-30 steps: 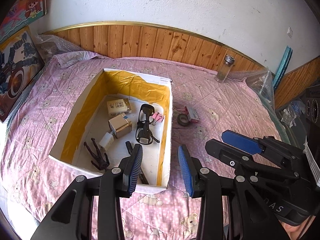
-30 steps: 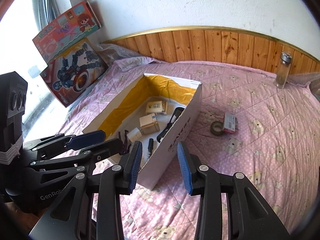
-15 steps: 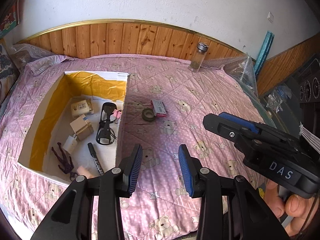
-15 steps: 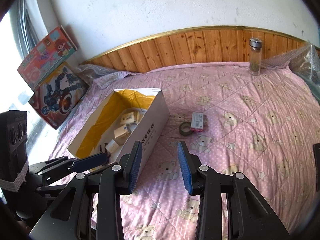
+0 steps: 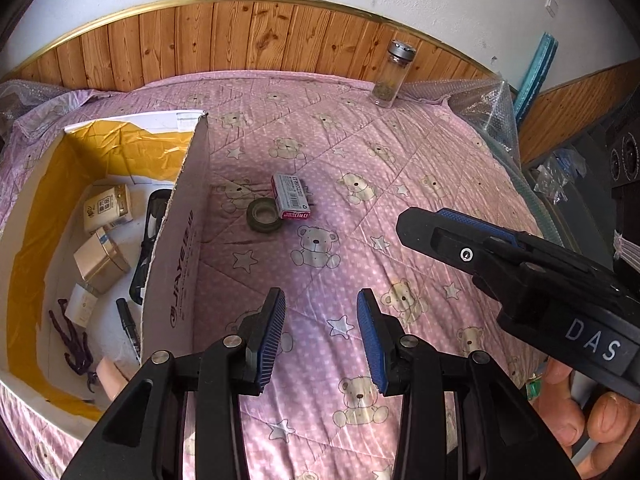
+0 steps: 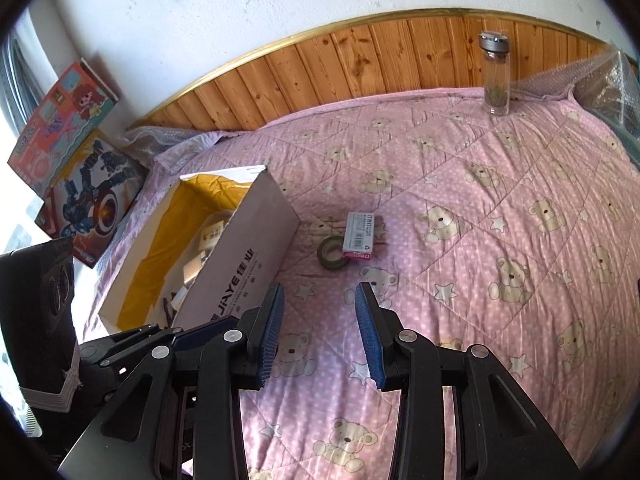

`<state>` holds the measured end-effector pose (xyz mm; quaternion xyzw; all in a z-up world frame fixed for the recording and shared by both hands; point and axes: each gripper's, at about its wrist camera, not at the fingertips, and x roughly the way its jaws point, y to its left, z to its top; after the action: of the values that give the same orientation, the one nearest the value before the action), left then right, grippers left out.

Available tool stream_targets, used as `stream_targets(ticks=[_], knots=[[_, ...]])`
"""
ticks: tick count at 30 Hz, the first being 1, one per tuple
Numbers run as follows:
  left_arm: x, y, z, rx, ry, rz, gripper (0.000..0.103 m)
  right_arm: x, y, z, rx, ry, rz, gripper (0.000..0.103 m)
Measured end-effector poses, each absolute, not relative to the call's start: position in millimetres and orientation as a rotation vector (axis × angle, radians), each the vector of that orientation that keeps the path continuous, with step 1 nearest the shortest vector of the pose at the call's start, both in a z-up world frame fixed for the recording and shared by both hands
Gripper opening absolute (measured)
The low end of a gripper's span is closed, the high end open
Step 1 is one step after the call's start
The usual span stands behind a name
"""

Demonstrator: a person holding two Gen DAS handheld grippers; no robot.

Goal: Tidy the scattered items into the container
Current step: 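Move the right tool to the white staples box while the left tool approaches the green tape roll, then grasp the white staples box with the right tool, then lift the staples box with the right tool while the left tool grasps the green tape roll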

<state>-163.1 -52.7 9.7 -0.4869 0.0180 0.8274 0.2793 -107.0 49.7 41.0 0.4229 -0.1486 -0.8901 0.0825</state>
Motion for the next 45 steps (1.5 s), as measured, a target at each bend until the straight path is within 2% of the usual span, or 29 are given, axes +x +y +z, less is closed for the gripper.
stream_targets(ticks=[4,13,23,27,35,38,45], knots=[[-182.7,-42.9,-6.5,-1.341,0.029,2.229,0.047,-133.5,59.4,24.7,1.313,-0.48,-2.636,0.04],[-217.7,-24.4,-43.5,-1.432,0.014,2.219,0.047,-208.5,59.2,-26.0,1.437,-0.503,-2.511,0.046],[-244.1,-21.9,-79.2,-1.521,-0.015,2.239,0.047,-275.8,44.2,-95.5,1.604,-0.35,-2.417,0.048],[-255.1,-16.3,-88.4,-1.542,0.015,2.253,0.047,-276.8,56.1,-103.5,1.567,-0.366,-2.412,0.04],[-281.0,-6.8,-99.8,-1.537,-0.04,2.255,0.047,-253.6,112.2,-91.5,1.509,-0.525,-2.509,0.039],[-289.7,0.2,-106.1,-1.525,-0.021,2.282,0.059,-246.0,130.5,-92.6,1.512,-0.585,-2.53,0.039],[-295.0,8.5,-109.8,-1.441,0.07,2.342,0.059,-234.1,141.3,-103.8,1.512,-0.608,-2.548,0.039]])
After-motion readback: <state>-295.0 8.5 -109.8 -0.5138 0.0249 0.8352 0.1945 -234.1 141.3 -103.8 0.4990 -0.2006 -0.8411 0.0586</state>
